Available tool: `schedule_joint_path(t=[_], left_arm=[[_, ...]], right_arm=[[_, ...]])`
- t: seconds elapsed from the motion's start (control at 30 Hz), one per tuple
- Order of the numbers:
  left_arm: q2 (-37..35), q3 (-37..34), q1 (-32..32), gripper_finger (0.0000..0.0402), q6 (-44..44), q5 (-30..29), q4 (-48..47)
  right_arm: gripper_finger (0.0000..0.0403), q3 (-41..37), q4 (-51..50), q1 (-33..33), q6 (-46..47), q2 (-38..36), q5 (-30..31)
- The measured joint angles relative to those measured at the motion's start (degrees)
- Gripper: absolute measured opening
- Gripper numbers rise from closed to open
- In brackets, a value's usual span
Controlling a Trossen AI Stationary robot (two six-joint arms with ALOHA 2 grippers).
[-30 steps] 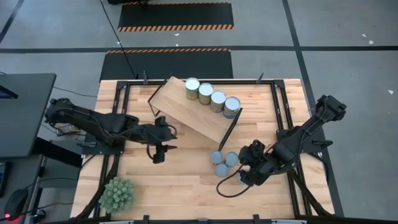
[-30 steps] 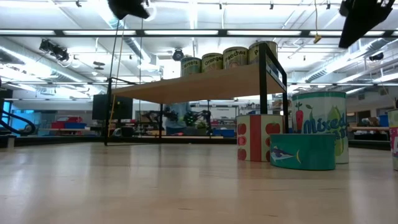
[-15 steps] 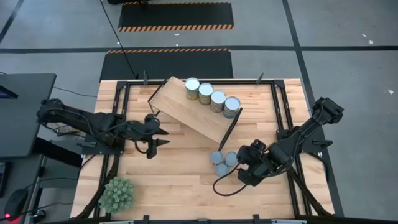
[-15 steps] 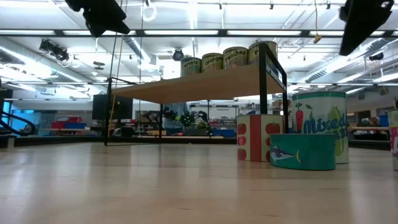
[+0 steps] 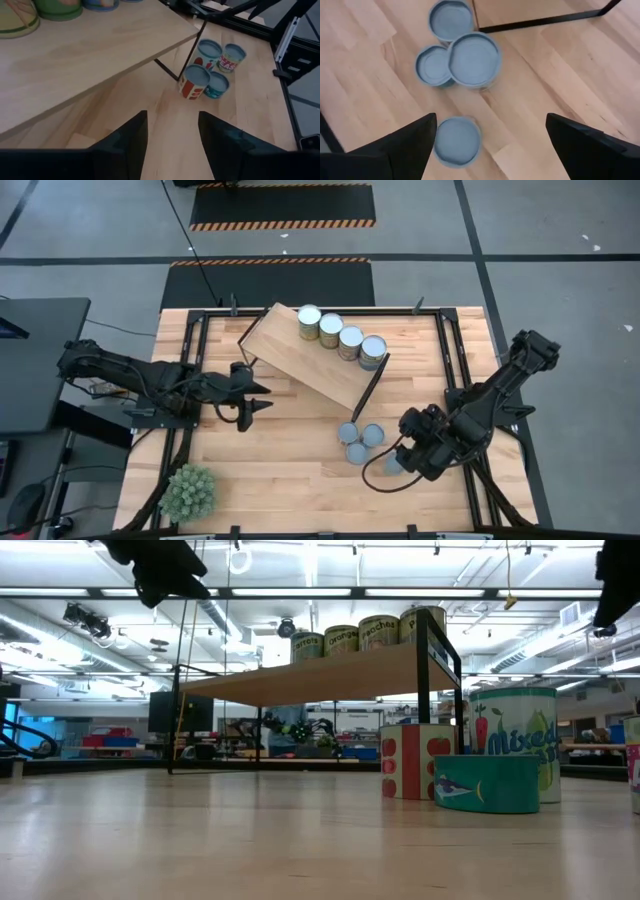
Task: Pick and place cans onto a shelf
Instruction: Put the canned mixed vegetables on the shelf
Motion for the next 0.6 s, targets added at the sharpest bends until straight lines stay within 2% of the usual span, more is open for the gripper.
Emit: schedule_joint_path(t=[0.1, 0.23, 0.6], left_arm=[[0.02, 0.0, 0.0, 0.018, 0.09, -0.41, -0.02], [0.02, 0.0, 0.0, 0.018, 0.08, -0.44, -0.02], [0.04, 0.0, 0.0, 0.018, 0.09, -2.9, -0.04]], right_arm=[[0.0383, -1.23, 0.07, 0.47, 0.34, -0.5, 1.82], [0.0388, -1.78, 0.71, 0.18, -4.26, -0.44, 2.22], [0.0399, -1.81, 3.81, -4.35, -11.38, 2.66, 4.36]])
